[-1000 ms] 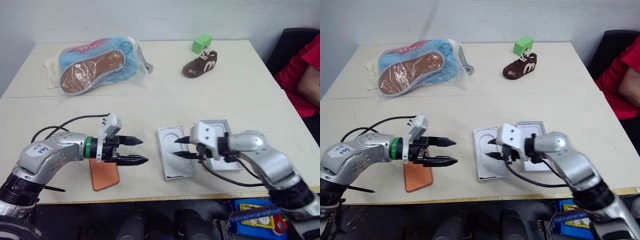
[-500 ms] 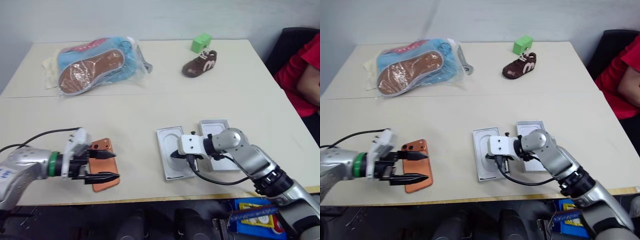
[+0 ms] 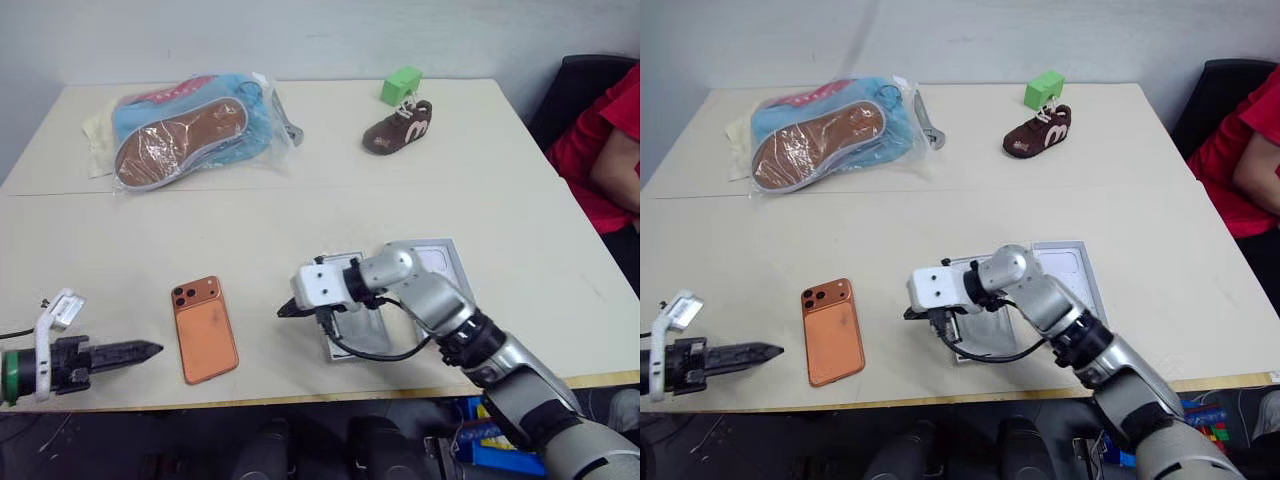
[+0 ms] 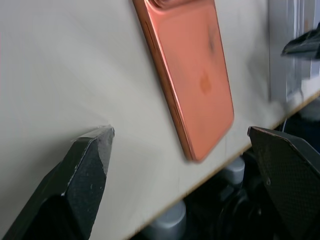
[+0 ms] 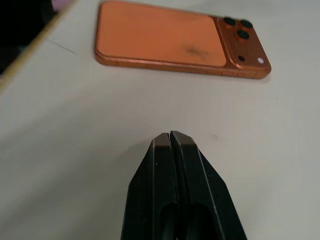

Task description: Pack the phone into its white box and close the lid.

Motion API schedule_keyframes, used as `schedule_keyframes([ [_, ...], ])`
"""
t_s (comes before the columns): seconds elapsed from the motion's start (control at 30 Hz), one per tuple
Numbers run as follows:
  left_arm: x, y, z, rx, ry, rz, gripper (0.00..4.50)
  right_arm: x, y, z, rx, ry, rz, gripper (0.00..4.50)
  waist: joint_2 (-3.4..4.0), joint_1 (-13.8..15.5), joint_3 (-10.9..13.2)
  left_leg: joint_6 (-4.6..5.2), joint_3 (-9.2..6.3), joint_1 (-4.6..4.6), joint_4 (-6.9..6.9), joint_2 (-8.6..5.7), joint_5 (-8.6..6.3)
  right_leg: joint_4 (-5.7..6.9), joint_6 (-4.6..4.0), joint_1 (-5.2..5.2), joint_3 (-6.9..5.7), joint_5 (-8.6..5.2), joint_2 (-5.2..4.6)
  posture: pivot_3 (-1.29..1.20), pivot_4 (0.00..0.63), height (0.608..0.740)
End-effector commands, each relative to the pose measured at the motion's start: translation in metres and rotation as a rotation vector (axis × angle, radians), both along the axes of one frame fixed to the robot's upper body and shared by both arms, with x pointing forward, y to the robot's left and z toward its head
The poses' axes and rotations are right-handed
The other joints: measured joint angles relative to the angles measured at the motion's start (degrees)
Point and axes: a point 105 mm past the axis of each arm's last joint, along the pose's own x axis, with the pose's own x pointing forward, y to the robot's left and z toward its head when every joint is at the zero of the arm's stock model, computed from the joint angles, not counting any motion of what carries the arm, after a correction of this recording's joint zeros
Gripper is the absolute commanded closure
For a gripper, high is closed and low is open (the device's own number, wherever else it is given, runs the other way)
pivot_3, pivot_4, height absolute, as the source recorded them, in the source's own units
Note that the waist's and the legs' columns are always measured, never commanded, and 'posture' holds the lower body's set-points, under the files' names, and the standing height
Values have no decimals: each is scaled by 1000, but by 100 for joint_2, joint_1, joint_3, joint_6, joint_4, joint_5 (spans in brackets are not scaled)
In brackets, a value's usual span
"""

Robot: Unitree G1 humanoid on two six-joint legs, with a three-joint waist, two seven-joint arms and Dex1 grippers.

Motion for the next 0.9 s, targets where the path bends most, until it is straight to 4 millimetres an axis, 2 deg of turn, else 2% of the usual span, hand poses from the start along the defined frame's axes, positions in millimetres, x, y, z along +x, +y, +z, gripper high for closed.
schedule_keyframes([
  [0.03,-1,-19,-16,6,75,-45,0,2,13,-3,-21,-52,15,4480,8,7,1,0,-2,5,2,-5,0,14,-1,-8,1,2,-4,0,150,740],
  [0.13,1,-31,-38,92,130,-82,0,0,20,-11,-62,-63,27,4480,42,24,-6,-1,-21,6,2,-13,0,18,-1,-7,1,2,-6,0,150,740],
  [0.23,13,-46,-47,24,136,-79,0,3,22,-16,-98,-88,23,4480,130,45,-47,-10,-65,49,-2,-43,-6,3,-2,29,9,2,-19,0,150,740],
  [0.33,15,-74,-59,64,156,-181,0,3,23,-21,-126,-90,26,4480,155,84,-66,-25,-86,101,-10,-53,-15,7,-1,79,12,1,-26,0,150,740],
  [0.43,20,-94,-69,92,162,-219,0,3,25,-22,-132,-87,29,4480,217,118,-106,-26,-123,138,-12,-70,-17,-3,-1,130,23,1,-25,0,150,740],
  [0.6,24,-117,-74,52,176,-264,0,6,24,-24,-142,-77,6,4480,253,157,-147,-25,-169,190,-24,-90,-28,2,-1,182,39,1,-23,0,150,740],
  [0.8,23,-133,-64,-110,186,-301,0,11,15,-26,-147,-52,-35,4480,284,160,-171,-24,-240,211,-25,-111,-30,-16,0,233,43,0,-17,0,150,740],
  [0.9,26,-134,-54,-183,175,-297,569,12,11,-25,-138,-40,-57,4500,257,152,-173,-24,-281,199,-26,-125,-30,-13,0,232,49,0,-13,0,150,740],
])
